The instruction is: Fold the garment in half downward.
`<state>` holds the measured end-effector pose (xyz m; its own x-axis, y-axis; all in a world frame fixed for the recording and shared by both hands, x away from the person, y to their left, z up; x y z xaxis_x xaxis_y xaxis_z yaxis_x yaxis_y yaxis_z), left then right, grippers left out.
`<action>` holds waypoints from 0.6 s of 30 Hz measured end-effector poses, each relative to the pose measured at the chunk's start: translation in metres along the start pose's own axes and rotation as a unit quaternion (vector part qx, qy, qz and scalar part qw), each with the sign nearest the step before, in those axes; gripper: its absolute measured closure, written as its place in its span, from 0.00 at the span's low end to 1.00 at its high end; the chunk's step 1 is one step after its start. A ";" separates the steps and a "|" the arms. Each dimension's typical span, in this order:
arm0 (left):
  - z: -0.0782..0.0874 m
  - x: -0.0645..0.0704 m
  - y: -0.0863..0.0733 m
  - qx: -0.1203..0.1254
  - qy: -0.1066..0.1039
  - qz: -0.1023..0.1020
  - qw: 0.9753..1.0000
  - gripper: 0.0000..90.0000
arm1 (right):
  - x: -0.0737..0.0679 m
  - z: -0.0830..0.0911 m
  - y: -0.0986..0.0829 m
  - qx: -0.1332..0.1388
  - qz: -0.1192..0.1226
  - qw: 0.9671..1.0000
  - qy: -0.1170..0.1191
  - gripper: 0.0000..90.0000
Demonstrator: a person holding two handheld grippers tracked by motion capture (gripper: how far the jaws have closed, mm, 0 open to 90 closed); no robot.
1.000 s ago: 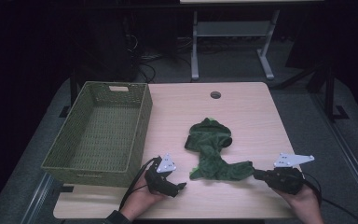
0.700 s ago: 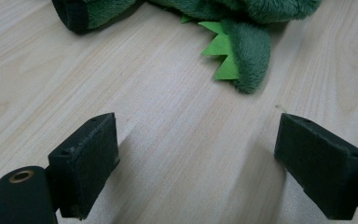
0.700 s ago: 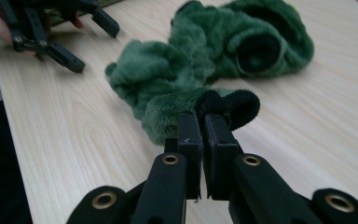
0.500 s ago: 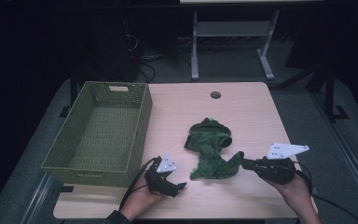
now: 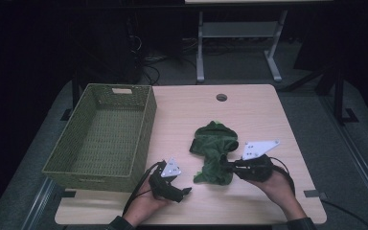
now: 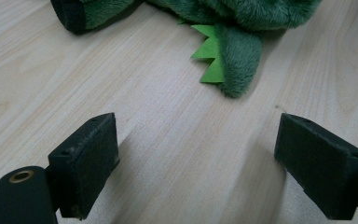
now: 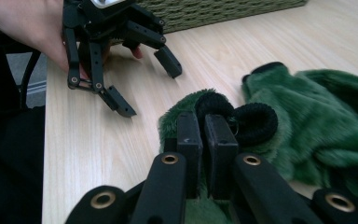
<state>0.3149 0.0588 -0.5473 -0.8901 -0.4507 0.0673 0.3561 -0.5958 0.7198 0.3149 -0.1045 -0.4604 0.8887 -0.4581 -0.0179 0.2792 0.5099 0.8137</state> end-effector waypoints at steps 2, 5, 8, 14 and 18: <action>0.000 0.000 0.000 0.000 0.001 0.001 1.000 0.14 | -0.001 -0.010 0.003 -0.003 0.002 1.000 0.004 0.92; 0.000 0.000 0.000 -0.001 0.001 0.000 1.000 0.14 | -0.002 -0.013 0.008 0.006 0.001 1.000 0.007 0.86; 0.000 0.000 0.000 -0.001 0.001 0.001 1.000 0.14 | 0.000 -0.013 0.013 0.021 -0.007 1.000 0.006 0.82; 0.000 0.000 0.000 0.000 0.004 -0.001 1.000 0.14 | 0.022 -0.025 0.008 0.012 -0.048 0.999 -0.018 0.95; 0.000 0.000 0.000 0.000 0.003 -0.001 1.000 0.14 | 0.027 -0.045 -0.002 -0.022 -0.059 0.998 -0.021 0.98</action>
<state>0.3152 0.0589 -0.5473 -0.8889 -0.4540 0.0613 0.3546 -0.5971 0.7196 0.3540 -0.0854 -0.4887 0.8330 -0.5462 -0.0882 0.3982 0.4811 0.7811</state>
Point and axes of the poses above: each handheld gripper's, and its own axes: z roughly backward along the jaws, y roughly out of its top, x roughly to its right, the point moved 10 cm from there along -z, roughly forward along the jaws, and after that the axes turned 5 degrees about -y, right-handed, at the moved point
